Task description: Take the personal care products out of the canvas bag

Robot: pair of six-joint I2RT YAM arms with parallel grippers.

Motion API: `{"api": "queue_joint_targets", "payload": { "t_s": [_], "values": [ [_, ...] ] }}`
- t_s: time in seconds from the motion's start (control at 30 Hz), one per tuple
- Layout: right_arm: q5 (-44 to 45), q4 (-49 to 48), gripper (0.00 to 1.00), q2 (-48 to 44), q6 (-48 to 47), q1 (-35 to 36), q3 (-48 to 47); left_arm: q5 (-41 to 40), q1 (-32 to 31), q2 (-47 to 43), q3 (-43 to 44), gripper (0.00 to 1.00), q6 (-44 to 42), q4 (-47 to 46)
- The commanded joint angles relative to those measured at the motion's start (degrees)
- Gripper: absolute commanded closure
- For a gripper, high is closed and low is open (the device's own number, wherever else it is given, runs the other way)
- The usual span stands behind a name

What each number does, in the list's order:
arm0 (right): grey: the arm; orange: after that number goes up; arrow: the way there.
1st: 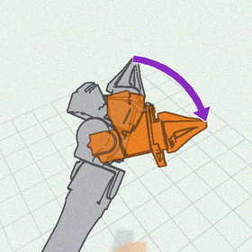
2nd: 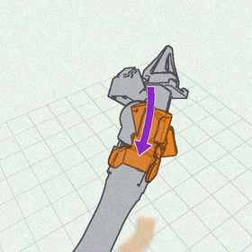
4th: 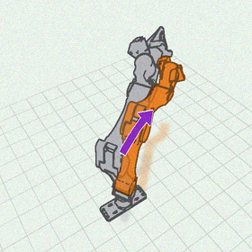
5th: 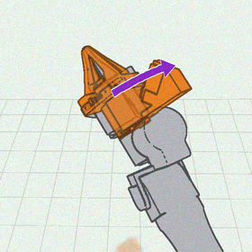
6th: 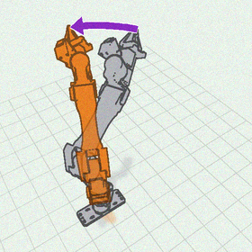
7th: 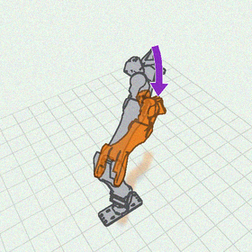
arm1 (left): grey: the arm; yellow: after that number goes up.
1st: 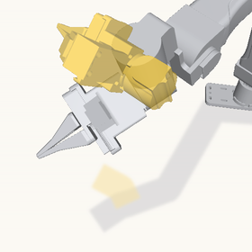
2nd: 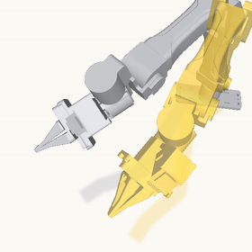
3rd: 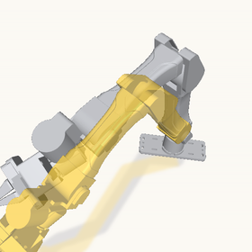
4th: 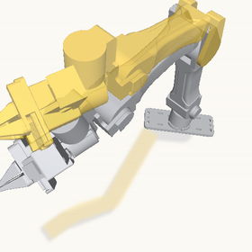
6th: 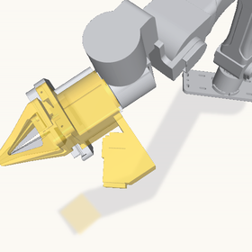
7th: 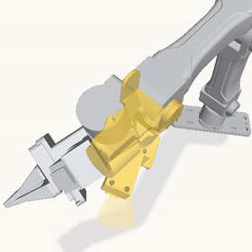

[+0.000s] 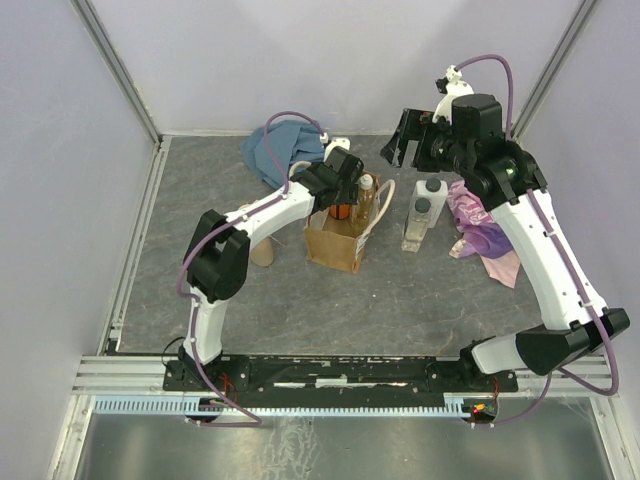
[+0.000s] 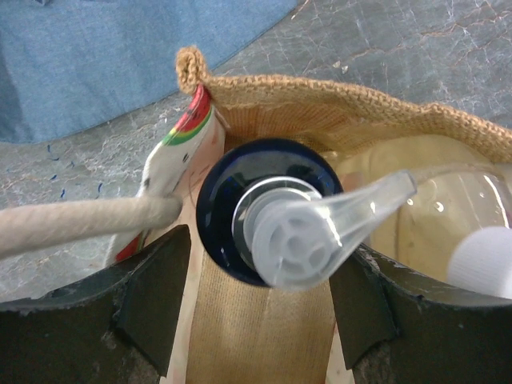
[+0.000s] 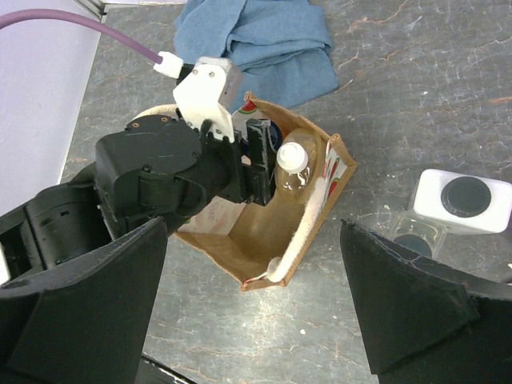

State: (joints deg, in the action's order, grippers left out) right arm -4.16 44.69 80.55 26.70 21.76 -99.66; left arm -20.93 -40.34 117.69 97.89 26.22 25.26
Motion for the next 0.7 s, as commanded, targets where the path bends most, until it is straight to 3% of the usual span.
{"api": "queue_joint_targets", "payload": {
  "t_s": [0.0,0.23,0.3,0.43,0.67],
  "values": [
    [-1.8,-1.0,0.04,1.9,-0.6,0.6,-3.3,-1.2,-0.1,1.2,0.9,0.25,-1.9,-7.4],
    [-6.6,-3.4,0.04,9.4,1.9,0.8,-4.2,-2.8,-0.1,3.4,1.1,0.24,-3.6,-10.5],
    [-7.5,-5.3,0.04,11.0,2.9,0.8,-3.4,-2.2,-0.1,3.9,1.2,0.32,-4.0,-11.1],
    [-6.9,-7.6,0.04,14.3,3.2,0.8,-2.3,-2.3,-0.1,2.9,-0.9,0.63,-4.3,-12.7],
    [-9.7,-14.2,0.05,19.0,5.2,0.4,2.9,-4.3,0.0,-1.9,-4.5,0.73,-3.1,-12.4]
  ]
}}
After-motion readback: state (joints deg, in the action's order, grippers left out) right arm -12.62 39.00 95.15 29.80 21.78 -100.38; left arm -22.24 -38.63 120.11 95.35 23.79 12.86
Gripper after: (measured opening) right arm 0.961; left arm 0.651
